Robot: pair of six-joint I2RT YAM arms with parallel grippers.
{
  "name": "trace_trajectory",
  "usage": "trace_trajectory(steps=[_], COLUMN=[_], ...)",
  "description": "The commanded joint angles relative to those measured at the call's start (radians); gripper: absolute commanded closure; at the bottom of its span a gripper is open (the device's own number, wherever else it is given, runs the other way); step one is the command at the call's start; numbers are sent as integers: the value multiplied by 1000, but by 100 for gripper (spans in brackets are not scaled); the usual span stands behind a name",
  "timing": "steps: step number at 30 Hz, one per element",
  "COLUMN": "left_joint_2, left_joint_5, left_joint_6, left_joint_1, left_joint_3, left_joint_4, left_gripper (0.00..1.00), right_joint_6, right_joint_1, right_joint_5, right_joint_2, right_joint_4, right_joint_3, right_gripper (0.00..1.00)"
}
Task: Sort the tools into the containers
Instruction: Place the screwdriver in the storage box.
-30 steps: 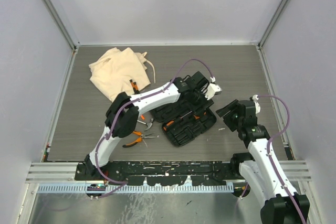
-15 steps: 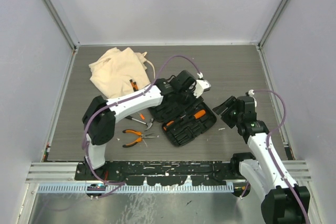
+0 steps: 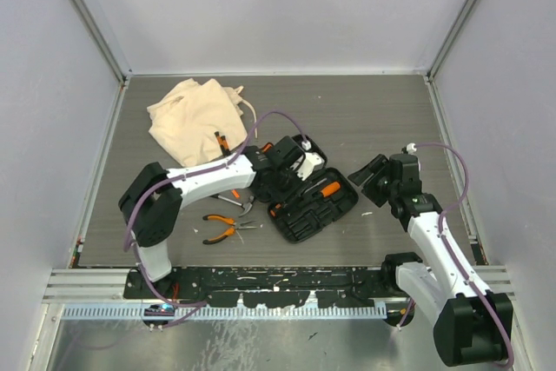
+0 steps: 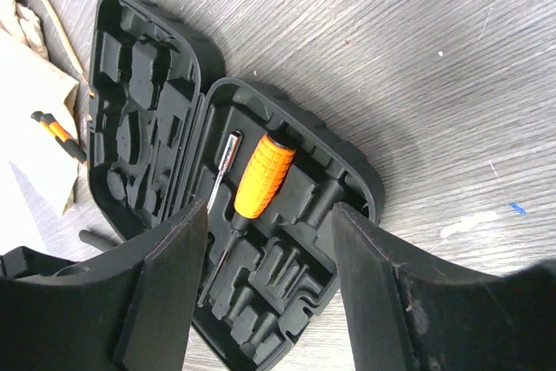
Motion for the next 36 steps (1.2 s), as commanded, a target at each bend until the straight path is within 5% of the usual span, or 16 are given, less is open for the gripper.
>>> trace_trajectory(steps=[1,36], left_joint_2=[-79,20], left_joint_5=[42,59], left_joint_6=[-44,-93], left_joint_1=[-1,-52], left_joint_3=[-41,-50], left_joint_4=[36,61], left_gripper=[58,70], right_joint_6=[8,11], right_joint_1=[5,5], right_joint_5=[-15,-16], right_joint_2=[-4,-4], right_joint_4=[53,57], right_joint_3=[0,-28], right_gripper=[36,36])
